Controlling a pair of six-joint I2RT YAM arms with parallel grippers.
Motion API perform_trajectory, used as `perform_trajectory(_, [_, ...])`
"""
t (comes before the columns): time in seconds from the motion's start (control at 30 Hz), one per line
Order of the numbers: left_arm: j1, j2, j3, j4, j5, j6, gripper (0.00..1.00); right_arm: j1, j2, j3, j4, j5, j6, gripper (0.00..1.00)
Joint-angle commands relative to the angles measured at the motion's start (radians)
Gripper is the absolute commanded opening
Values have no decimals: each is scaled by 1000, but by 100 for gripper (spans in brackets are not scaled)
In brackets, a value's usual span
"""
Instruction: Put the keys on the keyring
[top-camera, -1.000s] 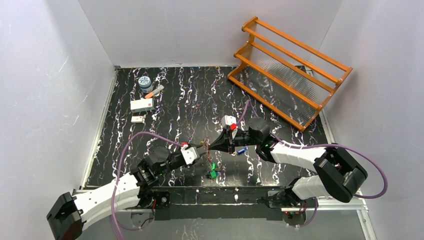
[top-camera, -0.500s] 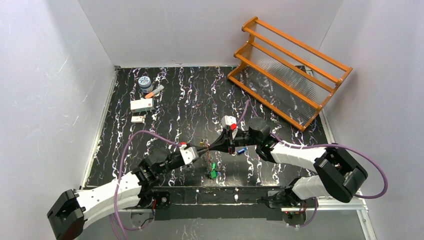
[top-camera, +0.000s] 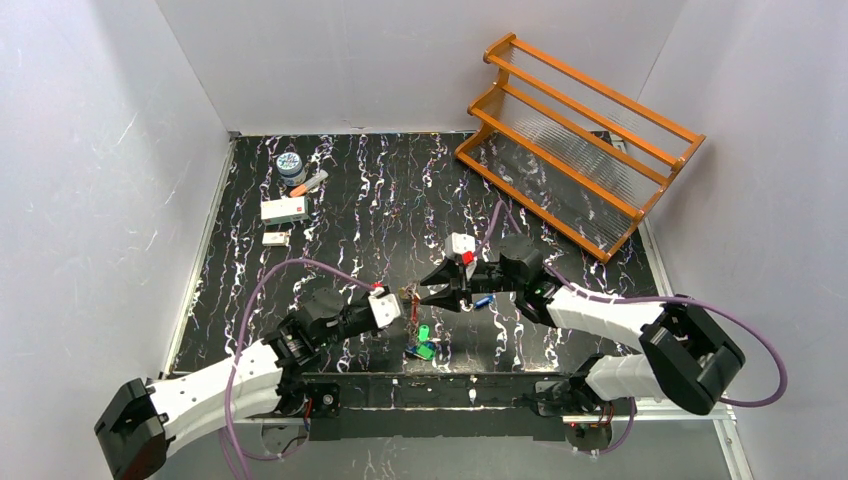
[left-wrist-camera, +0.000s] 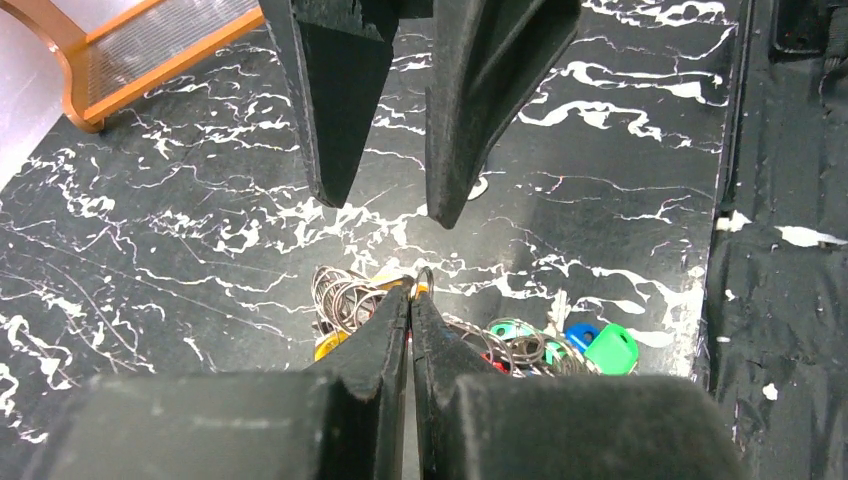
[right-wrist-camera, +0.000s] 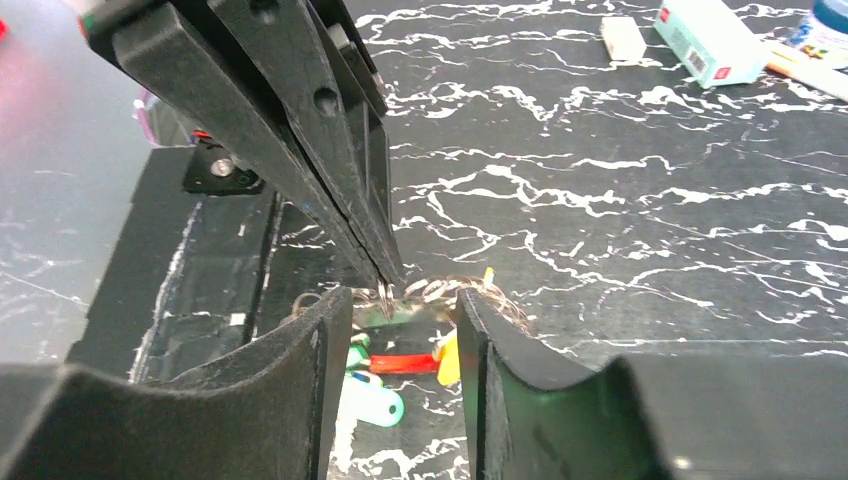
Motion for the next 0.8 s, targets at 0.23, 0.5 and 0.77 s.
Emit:
perform_trajectory(0.23, [-4, 33, 293, -487, -52, 138, 0, -2, -16, 88, -200, 33, -190, 48])
perform_trajectory(0.5, [-4, 102, 396, -623, -83, 177, 0, 19, 43, 115, -104, -43, -135, 45])
perform_trajectory(0.77, [-5, 119, 402, -613, -66, 175, 0, 64, 104, 133, -56, -68, -115, 42])
